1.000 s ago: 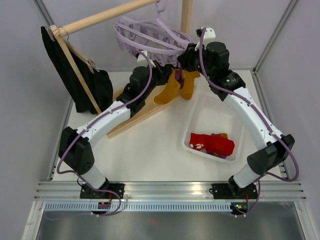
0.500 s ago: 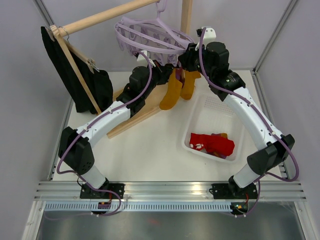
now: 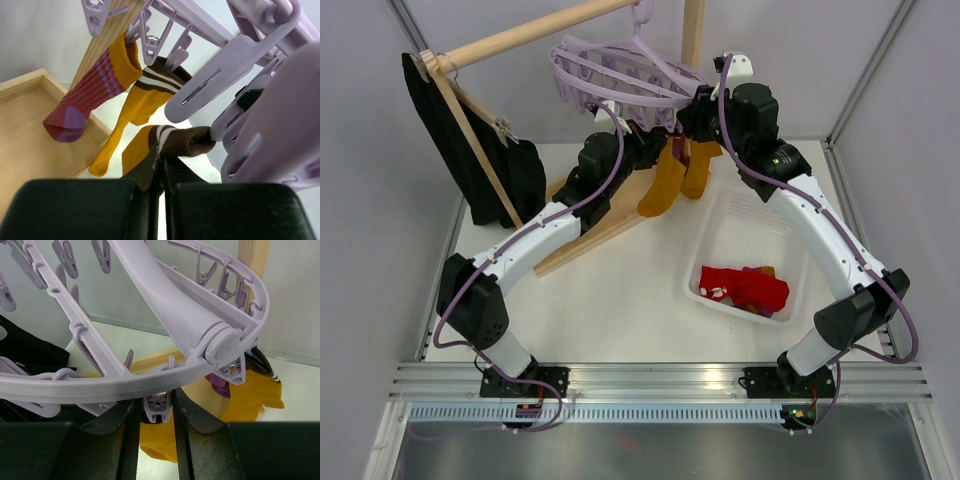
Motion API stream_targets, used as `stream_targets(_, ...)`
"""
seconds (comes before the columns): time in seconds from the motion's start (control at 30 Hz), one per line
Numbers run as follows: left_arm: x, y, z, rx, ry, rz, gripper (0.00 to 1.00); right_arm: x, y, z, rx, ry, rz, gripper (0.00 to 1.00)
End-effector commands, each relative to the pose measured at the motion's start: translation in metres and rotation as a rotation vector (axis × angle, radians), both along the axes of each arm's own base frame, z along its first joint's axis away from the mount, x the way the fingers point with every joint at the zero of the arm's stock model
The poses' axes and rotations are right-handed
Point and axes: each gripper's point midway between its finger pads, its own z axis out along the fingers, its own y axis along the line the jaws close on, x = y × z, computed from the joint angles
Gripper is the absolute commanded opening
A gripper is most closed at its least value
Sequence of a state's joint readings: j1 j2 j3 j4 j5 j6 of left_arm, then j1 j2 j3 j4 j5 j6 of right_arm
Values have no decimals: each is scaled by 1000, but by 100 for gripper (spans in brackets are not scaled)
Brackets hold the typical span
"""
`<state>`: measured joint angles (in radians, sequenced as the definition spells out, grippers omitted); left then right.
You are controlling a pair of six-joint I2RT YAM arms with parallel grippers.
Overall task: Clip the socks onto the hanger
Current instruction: Open the clamp at the hanger.
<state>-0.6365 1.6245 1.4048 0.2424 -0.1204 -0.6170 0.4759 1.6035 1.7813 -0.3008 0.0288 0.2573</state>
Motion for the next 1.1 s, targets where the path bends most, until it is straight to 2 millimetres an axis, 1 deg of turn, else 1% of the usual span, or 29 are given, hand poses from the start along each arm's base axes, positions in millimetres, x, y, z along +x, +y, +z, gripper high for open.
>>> stream_targets(0.0, -13, 3, 49, -99, -97, -26, 2, 0, 0, 27, 23, -67, -11, 0)
stream_targets(0.2, -16, 5, 52, -107, -104, -25, 2, -1, 0, 29, 23, -73, -12, 0)
stream_targets(0.43, -20, 4, 57, -122, -110, -40, 2, -2, -1, 30, 25, -77, -13, 0)
stream_targets(0.7, -20, 0, 54, -146, -85, -54, 2, -5, -1, 35, 27, -88, -13, 0)
stream_targets(0.9, -21, 7, 56, -156, -82, -28, 2, -6, -3, 35, 21, -89, -24, 0)
stream_targets(1.07, -21, 9, 52, -165, -71, -17, 2, -6, -5, 37, 24, -92, -28, 0)
